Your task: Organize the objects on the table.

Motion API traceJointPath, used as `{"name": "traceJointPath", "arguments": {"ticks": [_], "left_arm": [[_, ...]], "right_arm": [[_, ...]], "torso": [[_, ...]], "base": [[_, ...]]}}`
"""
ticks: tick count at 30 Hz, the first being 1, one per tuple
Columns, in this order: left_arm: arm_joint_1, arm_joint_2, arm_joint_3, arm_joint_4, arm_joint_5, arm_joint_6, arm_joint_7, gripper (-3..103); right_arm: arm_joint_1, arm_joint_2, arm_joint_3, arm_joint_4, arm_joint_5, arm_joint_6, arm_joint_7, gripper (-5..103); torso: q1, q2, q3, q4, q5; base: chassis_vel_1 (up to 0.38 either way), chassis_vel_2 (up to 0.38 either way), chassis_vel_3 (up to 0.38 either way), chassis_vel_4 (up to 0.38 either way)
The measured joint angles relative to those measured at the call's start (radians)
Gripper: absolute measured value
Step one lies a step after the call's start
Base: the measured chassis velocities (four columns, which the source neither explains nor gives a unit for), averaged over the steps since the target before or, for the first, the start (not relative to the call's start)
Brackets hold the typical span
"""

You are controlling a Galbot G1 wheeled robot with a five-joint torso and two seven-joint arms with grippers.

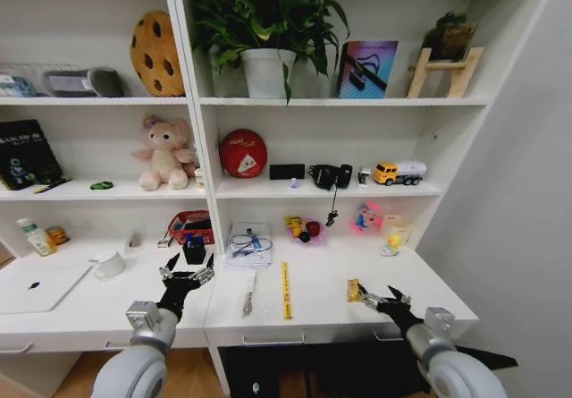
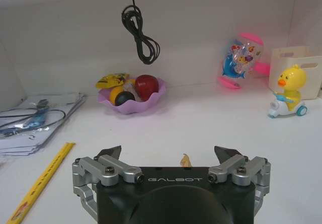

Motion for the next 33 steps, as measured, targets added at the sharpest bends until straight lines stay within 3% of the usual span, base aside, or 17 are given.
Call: {"name": "traceJointPath", "arguments": {"ticks": [2, 7, 17, 19, 21, 22, 24, 25, 28, 29, 31, 32, 33], "left_arm": [[0.000, 0.000, 0.000, 0.000, 0.000, 0.000, 0.000, 100], [0.000, 0.000, 0.000, 0.000, 0.000, 0.000, 0.000, 100], [0.000, 0.000, 0.000, 0.000, 0.000, 0.000, 0.000, 100], [0.000, 0.000, 0.000, 0.000, 0.000, 0.000, 0.000, 100], [0.000, 0.000, 0.000, 0.000, 0.000, 0.000, 0.000, 100], [0.000, 0.000, 0.000, 0.000, 0.000, 0.000, 0.000, 100], [0.000, 0.000, 0.000, 0.000, 0.000, 0.000, 0.000, 100], [0.000, 0.000, 0.000, 0.000, 0.000, 0.000, 0.000, 100], [0.000, 0.000, 0.000, 0.000, 0.000, 0.000, 0.000, 100], [0.000, 0.000, 0.000, 0.000, 0.000, 0.000, 0.000, 100], [0.000, 0.000, 0.000, 0.000, 0.000, 0.000, 0.000, 100], [0.000, 0.000, 0.000, 0.000, 0.000, 0.000, 0.000, 100], [0.000, 0.000, 0.000, 0.000, 0.000, 0.000, 0.000, 100]], "right_arm": [[0.056, -0.003, -0.043, -0.038, 0.014, -0.039, 0.060, 100], [0.107, -0.002, -0.080, -0.087, 0.029, -0.079, 0.115, 100], [0.148, -0.003, -0.092, -0.169, 0.040, -0.062, 0.122, 94], [0.158, 0.000, -0.091, -0.186, 0.051, -0.056, 0.108, 73], [0.159, 0.002, -0.091, -0.189, 0.051, -0.055, 0.104, 73], [0.160, 0.004, -0.091, -0.192, 0.051, -0.053, 0.101, 62], [0.159, 0.006, -0.092, -0.193, 0.051, -0.052, 0.098, 62], [0.159, 0.008, -0.093, -0.194, 0.049, -0.050, 0.092, 51], [0.158, 0.008, -0.093, -0.196, 0.039, -0.047, 0.082, 51], [0.158, 0.008, -0.093, -0.197, 0.033, -0.045, 0.075, 40], [0.157, 0.008, -0.093, -0.201, 0.025, -0.042, 0.067, 40], [0.158, 0.008, -0.093, -0.205, 0.020, -0.039, 0.062, 30], [0.157, 0.008, -0.093, -0.207, 0.019, -0.037, 0.058, 30]], "torso": [[0.000, 0.000, 0.000, 0.0000, 0.0003], [0.000, 0.000, 0.000, -0.0001, 0.0000], [0.000, 0.000, 0.000, -0.0002, 0.0001], [0.000, 0.000, 0.000, -0.0001, 0.0001], [0.000, 0.000, 0.000, -0.0001, 0.0000], [0.000, 0.000, 0.000, -0.0001, 0.0000], [0.000, 0.000, 0.000, -0.0001, 0.0000], [0.000, 0.000, 0.000, -0.0001, 0.0000], [0.000, 0.000, 0.000, -0.0001, 0.0000], [0.000, 0.000, 0.000, -0.0001, 0.0000], [0.000, 0.000, 0.000, -0.0001, 0.0000], [0.000, 0.000, 0.000, -0.0001, 0.0000], [0.000, 0.000, 0.000, -0.0001, 0.0000]], "base": [[0.000, 0.000, 0.000, 0.000], [0.000, 0.000, 0.000, 0.000], [0.000, 0.000, 0.000, 0.000], [0.000, 0.000, 0.000, 0.000], [0.000, 0.000, 0.000, 0.000], [0.000, 0.000, 0.000, 0.000], [0.000, 0.000, 0.000, 0.000], [0.000, 0.000, 0.000, 0.000], [0.000, 0.000, 0.000, 0.000], [0.000, 0.000, 0.000, 0.000], [0.000, 0.000, 0.000, 0.000], [0.000, 0.000, 0.000, 0.000], [0.000, 0.000, 0.000, 0.000]]}}
